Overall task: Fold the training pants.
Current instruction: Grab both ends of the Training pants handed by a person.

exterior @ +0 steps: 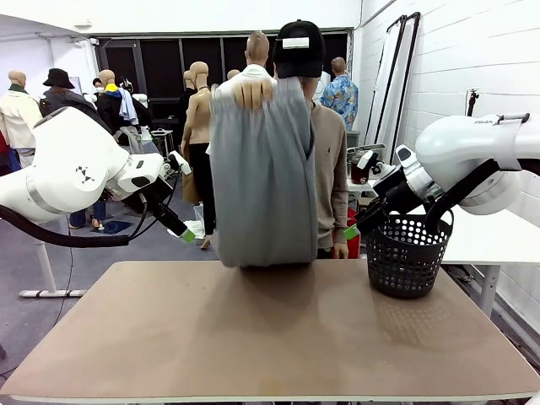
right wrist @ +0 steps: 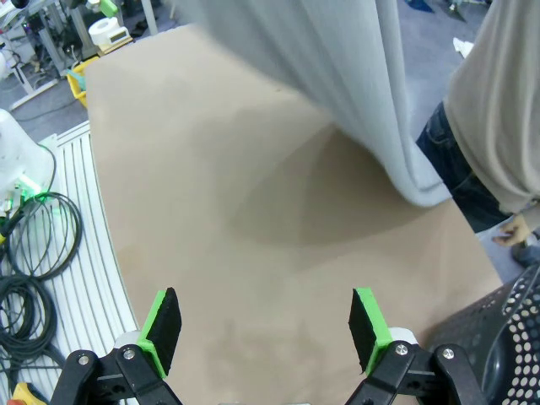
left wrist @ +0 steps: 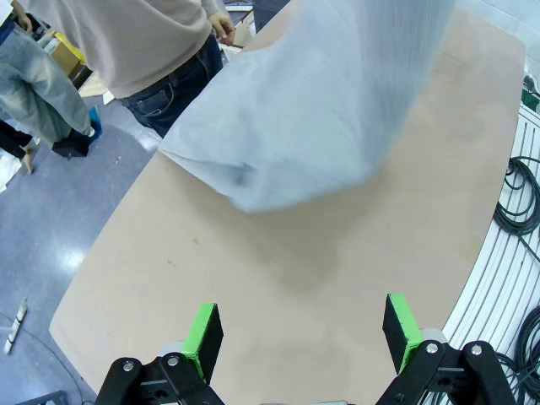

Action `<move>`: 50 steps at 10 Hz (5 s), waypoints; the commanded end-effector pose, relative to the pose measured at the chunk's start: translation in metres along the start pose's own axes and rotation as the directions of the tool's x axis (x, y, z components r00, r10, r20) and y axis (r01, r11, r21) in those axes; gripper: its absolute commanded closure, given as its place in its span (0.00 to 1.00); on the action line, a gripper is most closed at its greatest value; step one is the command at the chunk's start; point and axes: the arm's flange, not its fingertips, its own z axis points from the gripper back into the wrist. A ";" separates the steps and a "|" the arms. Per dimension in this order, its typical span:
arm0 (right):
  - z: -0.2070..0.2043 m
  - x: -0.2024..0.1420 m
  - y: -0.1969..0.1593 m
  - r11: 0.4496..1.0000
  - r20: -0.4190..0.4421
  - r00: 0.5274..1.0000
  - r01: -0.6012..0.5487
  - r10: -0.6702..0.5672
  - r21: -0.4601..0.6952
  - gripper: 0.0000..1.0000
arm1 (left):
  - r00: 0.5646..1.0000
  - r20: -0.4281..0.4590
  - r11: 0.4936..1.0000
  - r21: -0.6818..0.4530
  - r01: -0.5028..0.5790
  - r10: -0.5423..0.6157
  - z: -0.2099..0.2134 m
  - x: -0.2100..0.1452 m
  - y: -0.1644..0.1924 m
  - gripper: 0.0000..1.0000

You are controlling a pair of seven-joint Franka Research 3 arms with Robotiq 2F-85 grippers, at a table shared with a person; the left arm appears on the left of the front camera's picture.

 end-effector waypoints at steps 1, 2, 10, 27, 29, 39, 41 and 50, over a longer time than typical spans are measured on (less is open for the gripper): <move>-0.002 0.000 -0.002 1.000 0.024 1.000 -0.008 0.008 0.023 0.00 | 1.000 -0.003 1.000 -0.011 0.013 -0.013 0.002 0.000 0.000 0.00; -0.002 0.000 -0.002 1.000 0.024 1.000 -0.008 0.008 0.023 0.00 | 1.000 -0.003 1.000 -0.011 0.013 -0.013 0.002 0.000 0.000 0.00; -0.002 0.000 -0.002 1.000 0.024 1.000 -0.008 0.008 0.023 0.00 | 1.000 -0.003 1.000 -0.011 0.013 -0.013 0.002 0.000 0.000 0.00; 0.016 0.019 -0.048 0.977 -0.070 0.976 -0.201 0.206 0.068 0.00 | 0.970 -0.047 0.965 -0.120 0.233 -0.240 0.012 0.021 0.056 0.00; 0.015 0.016 -0.060 0.951 -0.009 0.960 -0.275 0.279 0.138 0.00 | 0.952 0.001 0.939 -0.166 0.301 -0.305 0.013 0.021 0.074 0.00; -0.011 -0.005 -0.078 0.939 0.317 0.909 -0.322 0.271 0.121 0.00 | 0.933 0.253 0.943 -0.148 0.299 -0.257 -0.013 0.010 0.081 0.00; -0.010 -0.007 -0.079 0.928 0.309 0.910 -0.336 0.275 0.162 0.00 | 0.887 0.249 0.876 -0.198 0.440 -0.389 -0.009 0.007 0.086 0.00; -0.036 -0.009 -0.091 0.907 0.453 0.847 -0.387 0.277 0.169 0.00 | 0.828 0.443 0.877 -0.164 0.452 -0.344 -0.025 -0.001 0.090 0.00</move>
